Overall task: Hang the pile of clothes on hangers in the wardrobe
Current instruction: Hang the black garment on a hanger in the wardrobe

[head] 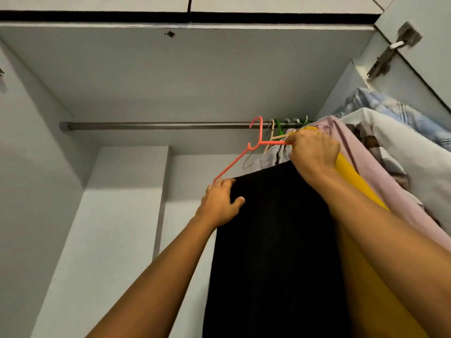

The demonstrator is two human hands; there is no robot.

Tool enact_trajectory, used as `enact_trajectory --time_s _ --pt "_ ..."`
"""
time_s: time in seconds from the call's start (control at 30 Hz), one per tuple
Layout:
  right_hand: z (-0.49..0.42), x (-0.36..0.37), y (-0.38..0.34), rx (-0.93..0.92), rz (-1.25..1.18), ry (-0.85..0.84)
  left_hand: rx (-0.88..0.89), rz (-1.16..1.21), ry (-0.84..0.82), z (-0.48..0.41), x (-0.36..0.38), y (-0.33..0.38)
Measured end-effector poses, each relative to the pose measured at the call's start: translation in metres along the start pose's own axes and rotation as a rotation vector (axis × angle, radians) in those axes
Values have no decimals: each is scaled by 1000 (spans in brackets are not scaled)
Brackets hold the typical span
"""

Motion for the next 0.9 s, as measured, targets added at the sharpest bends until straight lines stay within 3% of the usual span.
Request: enact_trajectory --time_s 0.2,0.43,0.6,0.9 --pt "-44 51 -6 79 153 41 119 101 -145 -58 52 -6" --pt "-60 64 7 81 179 92 148 236 -118 -96 82 -11" --pt "-53 46 10 85 227 219 199 418 -94 -102 92 -4" --pt "-95 72 -15 16 370 8 136 494 -161 -113 114 -11"
Point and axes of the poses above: each hand's wrist, its own z-axis away from the middle knuckle, its own x-axis out of the palm, y = z × x, the point moved 5 cm from there along -z, towards the middle knuckle, and after that the axes turned 12 degrees about -y, right-handed, at the moved point
